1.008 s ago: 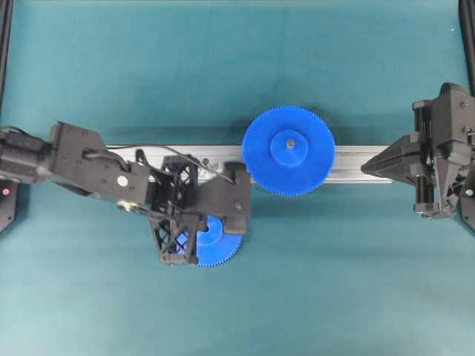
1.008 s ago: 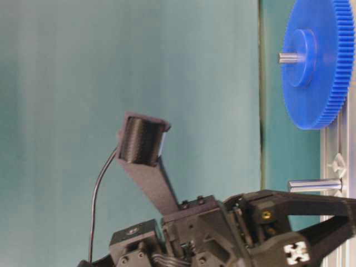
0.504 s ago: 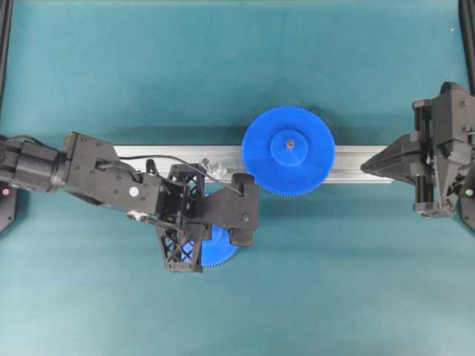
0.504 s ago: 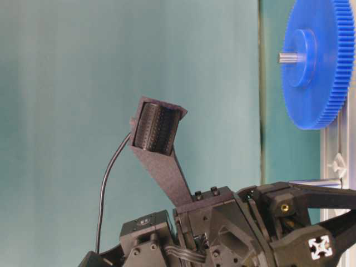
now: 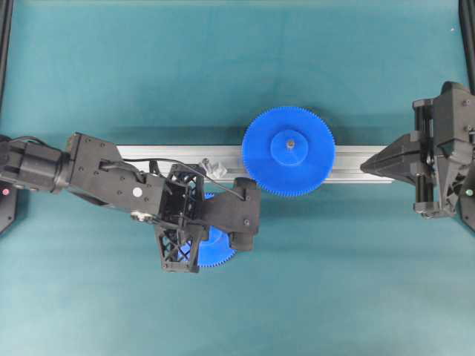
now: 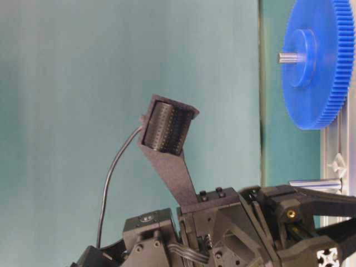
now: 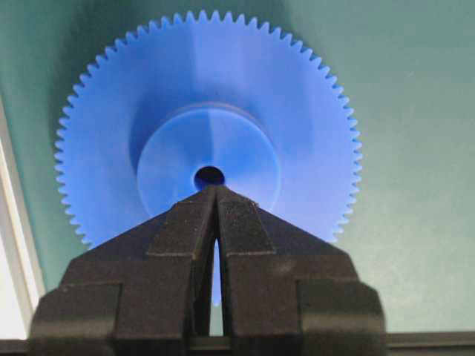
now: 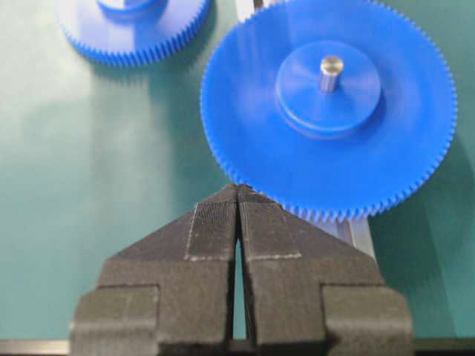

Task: Insert the small gear onto the shaft.
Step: 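Close the left gripper around the blue gear's hub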

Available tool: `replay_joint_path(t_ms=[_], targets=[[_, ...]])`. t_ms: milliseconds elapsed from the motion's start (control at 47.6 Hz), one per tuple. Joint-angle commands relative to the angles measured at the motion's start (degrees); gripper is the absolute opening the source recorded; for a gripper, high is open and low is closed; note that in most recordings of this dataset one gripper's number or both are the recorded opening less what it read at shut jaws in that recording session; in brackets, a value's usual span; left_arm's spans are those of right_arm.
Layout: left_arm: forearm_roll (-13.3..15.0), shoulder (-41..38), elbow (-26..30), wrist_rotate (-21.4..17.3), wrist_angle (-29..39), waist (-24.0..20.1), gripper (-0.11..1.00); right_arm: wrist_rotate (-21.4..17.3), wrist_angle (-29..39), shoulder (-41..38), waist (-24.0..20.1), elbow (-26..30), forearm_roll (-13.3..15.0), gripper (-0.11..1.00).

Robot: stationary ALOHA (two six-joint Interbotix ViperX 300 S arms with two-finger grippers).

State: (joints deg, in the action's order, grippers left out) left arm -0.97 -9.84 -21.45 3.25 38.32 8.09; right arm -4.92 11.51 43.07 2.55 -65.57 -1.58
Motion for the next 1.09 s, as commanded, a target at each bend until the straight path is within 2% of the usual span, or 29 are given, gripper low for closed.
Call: replay_joint_path(t_ms=[0, 147, 273, 336, 525, 609, 672, 1071], targets=[[-0.18, 0.97, 1.23, -0.53, -0.18, 0.26, 0.00, -0.18, -0.62, -0.09, 0.00, 1.32, 0.00, 0.02], [-0.18, 0.97, 1.14, -1.49, -0.35, 0.26, 0.00, -0.18, -0.70, -0.09, 0.00, 1.05, 0.00, 0.02], [-0.18, 0.88, 1.32, -2.20, -1.32, 0.26, 0.09, -0.18, -1.05, 0.00, 0.09, 1.05, 0.00, 0.02], [-0.18, 0.97, 1.32, -2.02, -1.67, 0.18, 0.21, -0.18, -1.23, 0.09, 0.09, 1.05, 0.09, 0.02], [-0.18, 0.53, 0.88, 0.18, -1.41, 0.18, 0.76, -0.18, -1.93, 0.09, 0.09, 0.97, 0.00, 0.02], [-0.18, 0.18, 1.23, 1.85, -1.23, 0.00, 0.91, -0.18, -1.93, 0.09, 0.09, 0.97, 0.09, 0.02], [-0.18, -0.09, 1.23, 2.29, -1.23, -0.18, 0.94, -0.18, -1.93, 0.09, 0.09, 0.97, 0.00, 0.02], [-0.18, -0.18, 1.41, 2.81, -2.29, -0.26, 0.93, -0.26, -1.93, 0.09, 0.09, 0.88, 0.09, 0.02]])
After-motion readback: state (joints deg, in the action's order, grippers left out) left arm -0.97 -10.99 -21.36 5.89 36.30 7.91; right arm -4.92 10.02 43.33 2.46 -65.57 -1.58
